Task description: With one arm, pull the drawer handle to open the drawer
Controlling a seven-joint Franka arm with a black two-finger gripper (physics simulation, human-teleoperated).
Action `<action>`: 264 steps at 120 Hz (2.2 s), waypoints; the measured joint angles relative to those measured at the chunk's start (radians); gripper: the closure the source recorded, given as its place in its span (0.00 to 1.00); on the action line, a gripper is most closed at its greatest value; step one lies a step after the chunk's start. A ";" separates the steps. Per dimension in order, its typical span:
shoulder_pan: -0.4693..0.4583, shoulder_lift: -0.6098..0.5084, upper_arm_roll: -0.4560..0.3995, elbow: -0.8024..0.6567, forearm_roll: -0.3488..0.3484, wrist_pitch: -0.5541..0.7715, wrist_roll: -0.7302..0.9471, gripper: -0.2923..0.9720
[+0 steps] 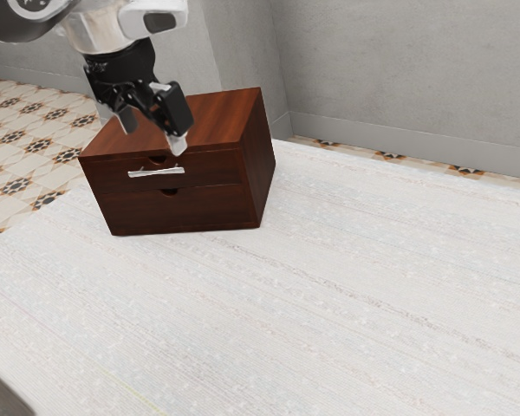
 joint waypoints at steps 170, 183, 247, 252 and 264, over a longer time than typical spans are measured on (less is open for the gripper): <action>-0.926 -0.807 0.989 -0.449 0.416 0.064 0.542 0.23; -0.979 -0.828 1.061 -0.424 0.450 0.111 0.657 0.23; -1.248 -0.802 1.225 -0.172 0.771 0.174 1.045 0.23; -1.254 -0.803 1.228 -0.169 0.778 0.185 1.065 0.23; -1.270 -0.816 1.234 -0.167 0.787 0.217 1.109 0.23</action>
